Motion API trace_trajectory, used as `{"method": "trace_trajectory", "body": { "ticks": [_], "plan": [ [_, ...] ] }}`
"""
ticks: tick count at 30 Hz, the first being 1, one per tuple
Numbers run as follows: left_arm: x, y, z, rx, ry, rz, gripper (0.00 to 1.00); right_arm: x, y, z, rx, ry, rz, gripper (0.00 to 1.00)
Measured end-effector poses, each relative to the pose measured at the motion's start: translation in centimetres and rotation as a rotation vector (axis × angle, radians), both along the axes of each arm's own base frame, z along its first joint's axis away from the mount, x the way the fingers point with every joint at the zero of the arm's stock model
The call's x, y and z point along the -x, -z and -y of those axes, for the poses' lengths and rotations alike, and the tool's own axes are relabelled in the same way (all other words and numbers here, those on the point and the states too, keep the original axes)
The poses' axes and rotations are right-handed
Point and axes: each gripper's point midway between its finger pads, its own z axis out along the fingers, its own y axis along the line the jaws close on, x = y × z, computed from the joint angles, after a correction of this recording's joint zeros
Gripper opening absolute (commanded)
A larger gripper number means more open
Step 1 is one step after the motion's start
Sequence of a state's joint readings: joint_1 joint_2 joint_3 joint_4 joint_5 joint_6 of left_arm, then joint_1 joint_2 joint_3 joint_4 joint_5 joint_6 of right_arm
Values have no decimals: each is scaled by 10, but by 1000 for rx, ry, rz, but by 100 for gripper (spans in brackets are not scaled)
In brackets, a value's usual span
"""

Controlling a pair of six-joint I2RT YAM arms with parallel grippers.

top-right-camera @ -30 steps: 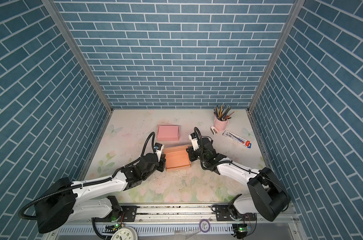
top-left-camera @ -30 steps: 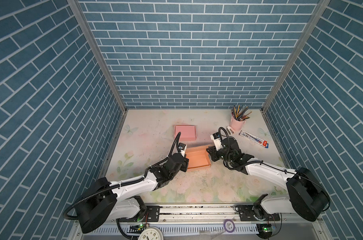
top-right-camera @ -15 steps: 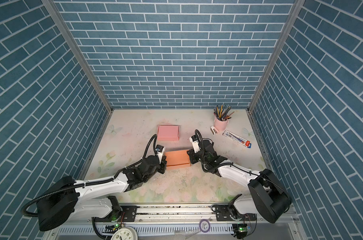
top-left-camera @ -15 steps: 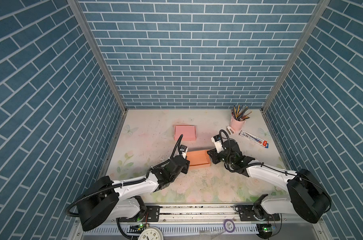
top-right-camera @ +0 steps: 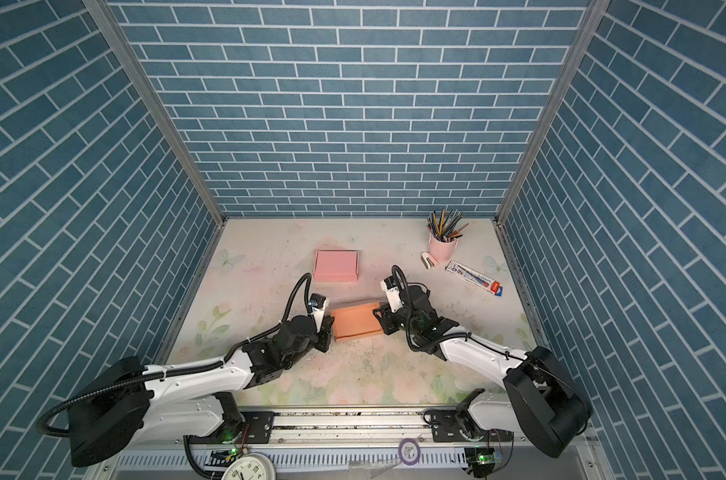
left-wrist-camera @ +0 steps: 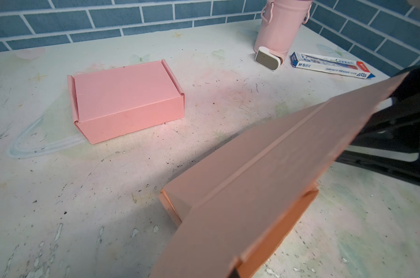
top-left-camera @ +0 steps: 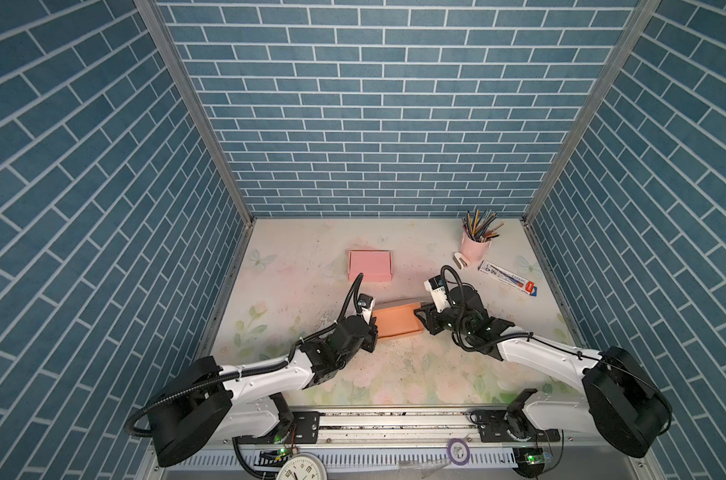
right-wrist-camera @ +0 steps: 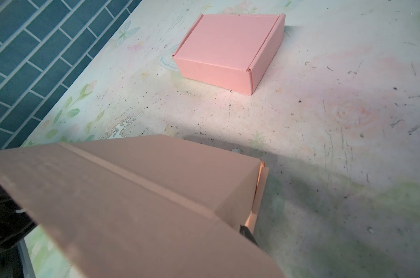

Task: Fold the paper box

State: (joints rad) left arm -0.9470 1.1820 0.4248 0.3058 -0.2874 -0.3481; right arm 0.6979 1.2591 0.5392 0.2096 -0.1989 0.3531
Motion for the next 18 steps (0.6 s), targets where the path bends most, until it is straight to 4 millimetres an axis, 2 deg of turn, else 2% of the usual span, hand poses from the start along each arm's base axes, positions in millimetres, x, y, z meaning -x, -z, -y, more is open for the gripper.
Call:
{"method": "trace_trajectory", "body": {
  "ticks": [6, 11, 12, 15, 18],
  "plan": [
    [9, -16, -2, 67, 16, -8, 43, 9, -11, 4, -27, 4, 11, 42],
    [24, -19, -7, 94, 40, -75, 84, 16, -21, 10, -44, 16, 13, 42],
    [27, -20, -8, 89, 46, -89, 88, 17, -23, 11, -46, 15, 15, 42],
    [33, -26, -8, 85, 55, -144, 88, 22, -29, 15, -44, 13, 11, 43],
    [36, -45, -5, 96, 64, -176, 88, 25, -40, 18, -44, 16, 13, 45]
  ]
}}
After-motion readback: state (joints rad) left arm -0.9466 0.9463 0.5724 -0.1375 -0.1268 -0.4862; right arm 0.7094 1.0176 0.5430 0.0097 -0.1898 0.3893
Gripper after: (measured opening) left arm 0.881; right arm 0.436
